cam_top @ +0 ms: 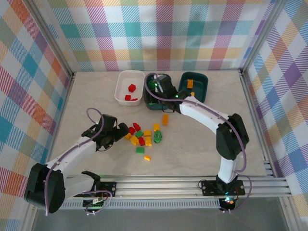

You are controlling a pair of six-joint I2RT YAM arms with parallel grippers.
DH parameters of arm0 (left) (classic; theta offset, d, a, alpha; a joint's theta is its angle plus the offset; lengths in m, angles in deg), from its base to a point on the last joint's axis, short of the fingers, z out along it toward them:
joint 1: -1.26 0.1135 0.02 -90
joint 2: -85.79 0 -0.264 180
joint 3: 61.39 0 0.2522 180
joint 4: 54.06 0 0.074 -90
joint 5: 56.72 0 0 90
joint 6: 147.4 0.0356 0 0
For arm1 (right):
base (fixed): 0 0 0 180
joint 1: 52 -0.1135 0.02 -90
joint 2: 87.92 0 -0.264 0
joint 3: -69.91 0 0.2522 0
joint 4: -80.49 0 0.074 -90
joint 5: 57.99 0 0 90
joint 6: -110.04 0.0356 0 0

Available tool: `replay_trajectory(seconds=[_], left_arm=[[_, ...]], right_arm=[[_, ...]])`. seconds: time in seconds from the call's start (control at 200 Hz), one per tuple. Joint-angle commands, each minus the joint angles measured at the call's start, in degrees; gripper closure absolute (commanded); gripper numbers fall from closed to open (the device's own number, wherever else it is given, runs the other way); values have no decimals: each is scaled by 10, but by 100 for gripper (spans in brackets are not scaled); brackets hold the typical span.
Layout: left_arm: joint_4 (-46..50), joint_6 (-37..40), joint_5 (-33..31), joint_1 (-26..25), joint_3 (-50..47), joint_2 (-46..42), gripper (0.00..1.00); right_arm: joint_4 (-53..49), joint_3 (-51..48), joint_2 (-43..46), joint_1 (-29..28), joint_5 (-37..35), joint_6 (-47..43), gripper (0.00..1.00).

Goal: Sort the legos into containers by color

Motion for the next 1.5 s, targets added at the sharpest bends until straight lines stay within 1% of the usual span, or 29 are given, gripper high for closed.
replay_trajectory(seconds=[0.0,0.04,0.105,0.24,0.335,0.435,0.535,0.635,0.715,0.85,0.91,0.96,1.015,1.11,1.23,1.375,1.47,1.5], left_arm=[[-38,-18,7,-7,-20,21,0],[-45,-17,9,-14,-20,29,0],[-51,-19,8,-32,-16,41,0],[-57,-31,-5,-67,-19,56,1],[-58,-36,-4,-77,-24,54,1],[-36,-35,-10,-83,-26,33,1],[-9,-31,-28,-84,-28,-5,0],[19,-28,-49,-84,-28,-42,0],[30,-29,-57,-84,-31,-63,0],[34,-35,-60,-84,-38,-77,0],[26,-41,-59,-84,-42,-74,0],[16,-45,-54,-84,-44,-67,0],[6,-52,-44,-84,-42,-55,0],[3,-54,-20,-85,-23,-24,1],[25,-42,-8,-86,13,16,1],[22,-39,-6,-87,25,28,2],[25,-37,-13,-86,31,28,2],[25,-36,-14,-87,33,29,2]], right_arm=[[-15,-86,-5,2,-34,78,22],[-5,-102,-6,3,-18,72,21],[-15,-105,-17,4,-14,68,20],[-40,-98,-48,6,-35,66,20],[-42,-94,-72,8,-51,74,23],[-58,-79,-101,8,-74,82,34],[-52,-83,-109,8,-83,83,53],[-40,-96,-95,8,-78,76,62],[-24,-119,-60,8,-77,73,68],[0,-165,45,7,-81,64,69],[-4,-158,78,10,-103,51,69],[-17,-138,85,22,-122,36,69],[-26,-111,72,51,-127,28,69],[-49,-56,30,120,-92,25,71],[-65,7,-22,177,-68,8,70],[-92,83,-85,222,-40,3,66],[-98,117,-110,235,-25,-7,61],[-102,127,-113,236,-20,-12,57]])
